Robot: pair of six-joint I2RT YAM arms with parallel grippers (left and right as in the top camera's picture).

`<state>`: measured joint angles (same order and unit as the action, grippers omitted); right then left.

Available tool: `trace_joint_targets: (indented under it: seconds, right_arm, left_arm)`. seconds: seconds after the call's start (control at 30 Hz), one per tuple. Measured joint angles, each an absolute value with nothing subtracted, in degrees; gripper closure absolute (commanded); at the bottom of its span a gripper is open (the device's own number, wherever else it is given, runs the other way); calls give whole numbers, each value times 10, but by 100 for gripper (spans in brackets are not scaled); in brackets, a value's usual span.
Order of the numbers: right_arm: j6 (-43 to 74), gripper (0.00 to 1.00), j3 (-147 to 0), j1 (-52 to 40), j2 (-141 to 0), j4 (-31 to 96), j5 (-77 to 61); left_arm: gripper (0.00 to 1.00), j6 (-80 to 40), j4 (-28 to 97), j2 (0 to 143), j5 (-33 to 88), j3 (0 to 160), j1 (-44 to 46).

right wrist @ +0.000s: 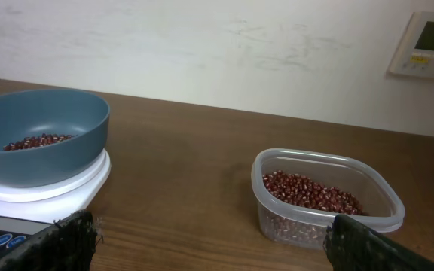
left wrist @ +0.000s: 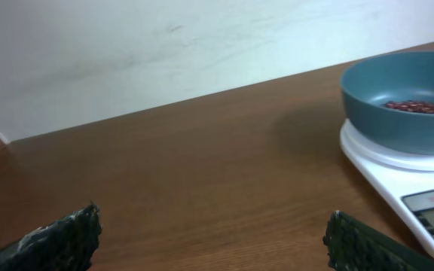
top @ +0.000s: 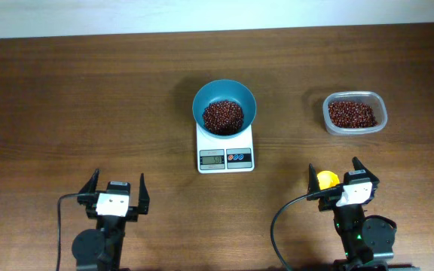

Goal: Scoop item into bowl and weigh 50g on scale

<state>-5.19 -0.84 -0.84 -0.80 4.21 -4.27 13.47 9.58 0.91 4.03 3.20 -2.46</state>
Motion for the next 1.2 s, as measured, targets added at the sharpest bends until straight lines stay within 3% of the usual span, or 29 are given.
trace_joint_targets:
  seconds: [1.2]
  right_arm:
    - [-52, 1, -8, -8, -8, 42, -43]
  left_arm:
    - [1, 63, 49, 8, 4, 11, -29]
